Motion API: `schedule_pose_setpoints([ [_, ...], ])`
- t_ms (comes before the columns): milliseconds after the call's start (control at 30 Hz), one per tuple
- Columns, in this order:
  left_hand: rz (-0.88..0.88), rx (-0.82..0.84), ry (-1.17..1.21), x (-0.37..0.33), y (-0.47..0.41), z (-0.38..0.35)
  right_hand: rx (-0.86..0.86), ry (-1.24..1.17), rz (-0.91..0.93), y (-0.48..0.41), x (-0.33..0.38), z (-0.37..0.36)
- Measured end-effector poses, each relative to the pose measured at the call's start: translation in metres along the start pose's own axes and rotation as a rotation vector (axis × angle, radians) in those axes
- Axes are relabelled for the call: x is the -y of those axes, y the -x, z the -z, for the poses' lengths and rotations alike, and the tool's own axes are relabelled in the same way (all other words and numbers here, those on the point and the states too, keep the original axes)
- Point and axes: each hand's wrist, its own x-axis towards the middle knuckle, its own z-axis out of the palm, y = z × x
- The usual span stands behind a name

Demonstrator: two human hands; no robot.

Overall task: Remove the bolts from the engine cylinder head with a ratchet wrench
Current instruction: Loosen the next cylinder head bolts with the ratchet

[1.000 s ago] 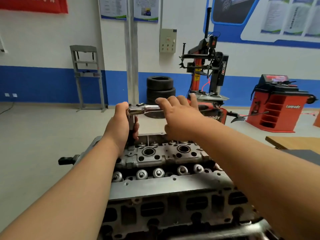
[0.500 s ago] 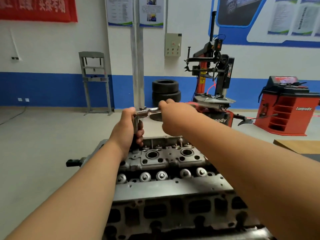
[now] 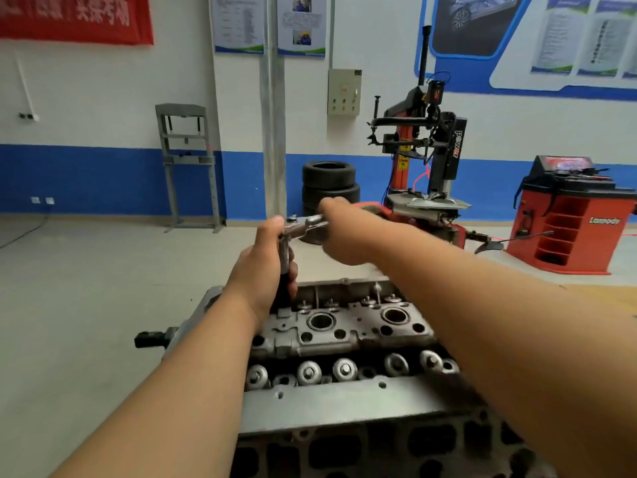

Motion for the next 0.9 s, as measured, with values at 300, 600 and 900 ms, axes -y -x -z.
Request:
schedule_pose_setpoints([
  [300, -0.038, 0.021, -0.025, 0.001, 0.001, 0.001, 0.024, 0.085, -0.009, -0.016, 0.022, -0.001],
  [600, 0.018, -0.013, 0.068, -0.008, 0.012, -0.009, -0.094, 0.118, 0.076, 0.147, 0.026, -0.007],
  [900, 0.013, 0.009, -0.069, 0.000, 0.004, 0.000, -0.053, 0.028, -0.028, 0.034, -0.005, 0.001],
])
